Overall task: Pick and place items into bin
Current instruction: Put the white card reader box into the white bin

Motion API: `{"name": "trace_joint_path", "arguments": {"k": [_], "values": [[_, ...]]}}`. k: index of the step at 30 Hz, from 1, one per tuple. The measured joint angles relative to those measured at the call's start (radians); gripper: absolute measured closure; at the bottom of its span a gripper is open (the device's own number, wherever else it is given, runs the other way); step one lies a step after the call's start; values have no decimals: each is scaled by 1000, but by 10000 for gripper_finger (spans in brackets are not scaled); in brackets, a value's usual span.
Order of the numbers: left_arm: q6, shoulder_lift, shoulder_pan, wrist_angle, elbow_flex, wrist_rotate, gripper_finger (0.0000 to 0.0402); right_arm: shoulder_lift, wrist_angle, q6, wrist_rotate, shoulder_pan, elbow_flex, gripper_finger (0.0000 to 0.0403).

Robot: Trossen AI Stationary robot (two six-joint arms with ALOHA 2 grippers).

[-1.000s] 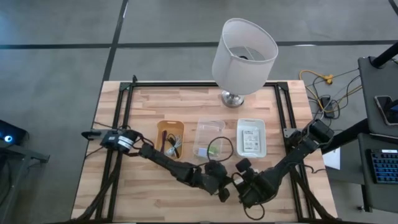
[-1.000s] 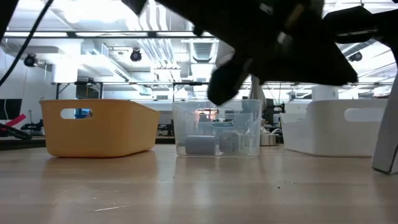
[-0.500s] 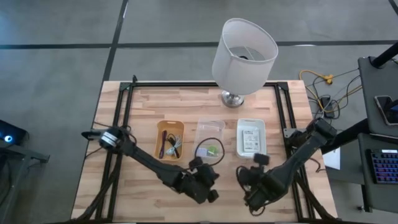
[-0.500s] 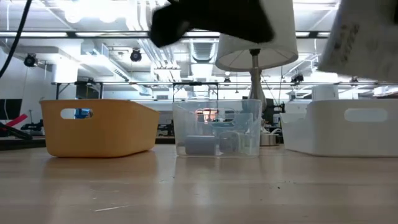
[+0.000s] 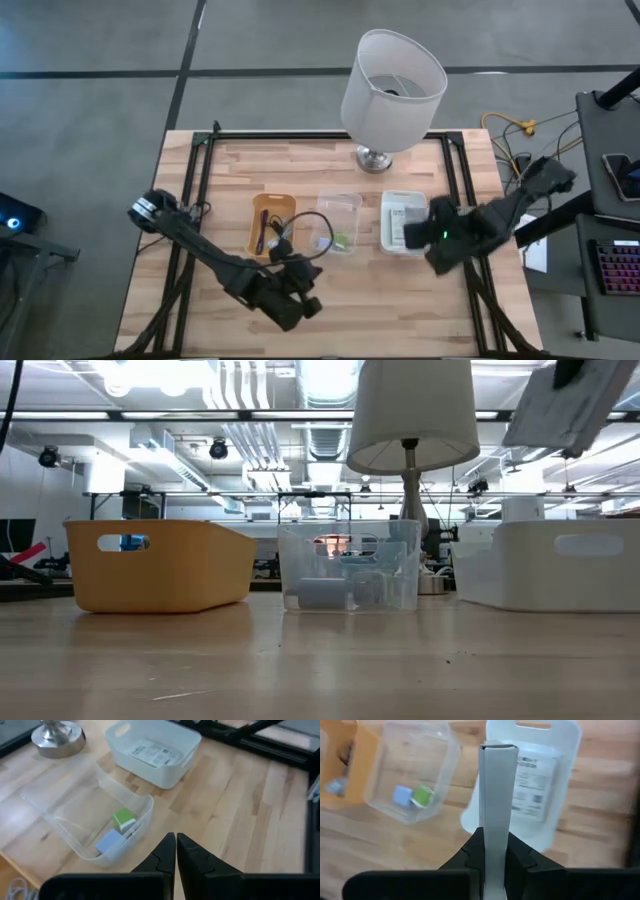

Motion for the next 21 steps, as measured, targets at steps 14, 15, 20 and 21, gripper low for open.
{"name": "trace_joint_path", "arguments": {"k": [14,15,20,21], "values": [[-57,-171,-116,-50,-60,-52,402,-310,596,-148,-210,-363,-620,374],[-65,-183,-124,-50,-65,-60,402,-319,638,-158,-223,-380,-649,374],[-109,-222,-150,-48,-77,-128,402,-336,838,-234,-298,-469,-766,374],[-109,-223,-151,-48,-77,-136,402,-330,854,-251,-315,-486,-781,374]]}}
